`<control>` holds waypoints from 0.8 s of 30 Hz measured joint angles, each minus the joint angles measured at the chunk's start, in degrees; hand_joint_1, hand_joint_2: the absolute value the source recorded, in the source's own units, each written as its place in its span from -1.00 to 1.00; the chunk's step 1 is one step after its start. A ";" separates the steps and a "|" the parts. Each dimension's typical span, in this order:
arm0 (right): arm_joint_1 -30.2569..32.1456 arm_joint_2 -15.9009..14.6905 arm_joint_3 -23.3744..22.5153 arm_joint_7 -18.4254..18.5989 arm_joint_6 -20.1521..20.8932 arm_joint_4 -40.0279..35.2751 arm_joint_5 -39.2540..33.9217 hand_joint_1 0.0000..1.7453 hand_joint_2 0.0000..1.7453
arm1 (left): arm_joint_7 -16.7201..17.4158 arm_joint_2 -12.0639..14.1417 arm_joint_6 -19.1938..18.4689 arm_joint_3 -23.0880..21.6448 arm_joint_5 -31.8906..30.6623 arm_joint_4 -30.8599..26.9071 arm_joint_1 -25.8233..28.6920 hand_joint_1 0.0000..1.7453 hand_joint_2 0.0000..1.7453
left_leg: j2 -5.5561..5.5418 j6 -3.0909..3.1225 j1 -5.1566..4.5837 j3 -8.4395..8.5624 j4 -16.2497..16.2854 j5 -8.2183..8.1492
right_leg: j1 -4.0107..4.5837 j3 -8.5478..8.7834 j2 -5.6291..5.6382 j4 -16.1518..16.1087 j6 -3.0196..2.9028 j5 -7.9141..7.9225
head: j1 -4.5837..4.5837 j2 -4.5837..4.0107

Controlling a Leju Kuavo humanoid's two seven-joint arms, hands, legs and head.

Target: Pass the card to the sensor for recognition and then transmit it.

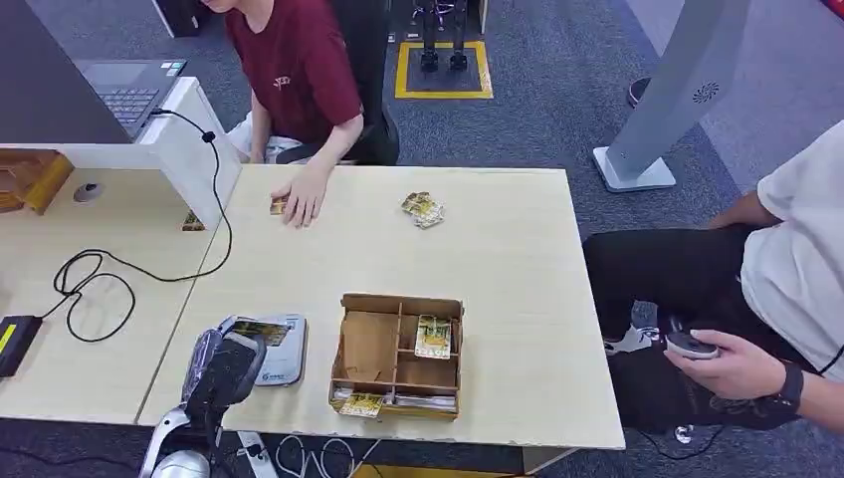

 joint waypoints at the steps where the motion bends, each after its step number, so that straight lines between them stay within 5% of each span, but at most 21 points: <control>1: 0.00 0.02 0.00 0.00 -0.04 -0.04 0.02 -1.00 -1.00 | 0.50 -0.02 0.13 0.00 -0.02 0.00 -0.01 1.00 1.00 | 0.00 0.00 0.00 0.00 0.00 0.00 | 0.00 0.00 0.00 0.00 0.00 0.00 | 0.02 0.00; 13: -0.17 0.20 0.00 0.17 -0.07 -0.02 0.02 -1.00 -1.00 | 4.68 -1.16 3.85 0.00 -7.89 3.50 -1.29 1.00 1.00 | 0.00 0.00 0.00 0.01 0.00 0.00 | 0.00 0.00 0.00 0.00 0.00 0.00 | 0.00 0.00; 24: -0.26 0.20 0.28 0.61 -0.42 0.37 0.02 -1.00 -1.00 | 5.86 -2.51 4.17 0.00 -8.94 9.72 -2.75 1.00 1.00 | 0.00 0.00 0.00 0.00 0.01 0.00 | 0.00 0.00 0.00 0.00 -0.02 0.02 | 0.00 0.00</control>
